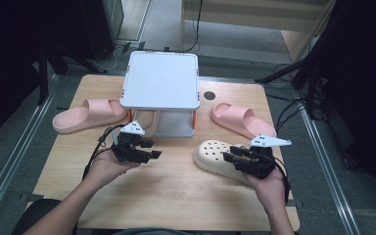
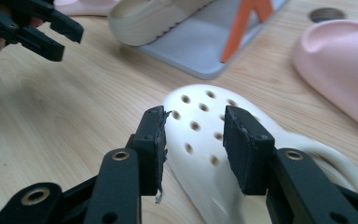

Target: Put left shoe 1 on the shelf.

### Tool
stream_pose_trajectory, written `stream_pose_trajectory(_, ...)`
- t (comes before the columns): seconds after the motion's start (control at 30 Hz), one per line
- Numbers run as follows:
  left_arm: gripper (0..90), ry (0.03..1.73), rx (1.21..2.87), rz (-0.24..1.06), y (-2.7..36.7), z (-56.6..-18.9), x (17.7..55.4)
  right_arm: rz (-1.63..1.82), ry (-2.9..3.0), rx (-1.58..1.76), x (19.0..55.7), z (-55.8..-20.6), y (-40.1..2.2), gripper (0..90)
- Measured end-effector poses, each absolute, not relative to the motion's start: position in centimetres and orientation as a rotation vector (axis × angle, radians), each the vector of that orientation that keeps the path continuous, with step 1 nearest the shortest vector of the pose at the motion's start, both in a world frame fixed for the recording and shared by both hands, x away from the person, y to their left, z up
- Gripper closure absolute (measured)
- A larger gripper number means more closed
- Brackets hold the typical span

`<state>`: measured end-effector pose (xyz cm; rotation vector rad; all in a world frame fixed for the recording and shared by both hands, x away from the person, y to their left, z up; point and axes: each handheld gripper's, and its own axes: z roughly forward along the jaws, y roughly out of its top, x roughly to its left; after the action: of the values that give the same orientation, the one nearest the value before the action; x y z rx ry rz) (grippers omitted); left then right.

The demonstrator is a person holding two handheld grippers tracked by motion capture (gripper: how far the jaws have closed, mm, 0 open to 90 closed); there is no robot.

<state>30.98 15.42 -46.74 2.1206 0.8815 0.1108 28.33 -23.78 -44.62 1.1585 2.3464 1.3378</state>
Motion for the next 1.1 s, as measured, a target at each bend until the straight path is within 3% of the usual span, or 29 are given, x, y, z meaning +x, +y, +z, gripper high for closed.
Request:
stream_pose_trajectory(0.27,47.0,0.873,2.115,0.124,15.2,-46.8,31.6,1.314,2.301,1.239,27.3,-44.9,-26.3,56.5)
stream_pose_trajectory(0.5,47.0,0.868,2.123,0.122,15.1,-46.8,31.9,1.260,2.382,1.275,28.1,-46.7,-25.5,54.1)
stream_pose_trajectory(0.73,50.1,0.889,2.120,0.110,15.3,-46.7,31.9,1.269,2.464,1.288,29.8,-48.0,-24.5,63.9)
stream_pose_trajectory(0.87,53.5,0.883,2.111,0.111,15.4,-46.6,31.9,1.265,2.489,1.299,30.0,-48.1,-24.5,74.4)
stream_pose_trajectory(1.1,55.7,0.889,2.098,0.118,15.8,-46.4,31.5,1.290,2.480,1.330,30.2,-47.1,-23.8,76.0)
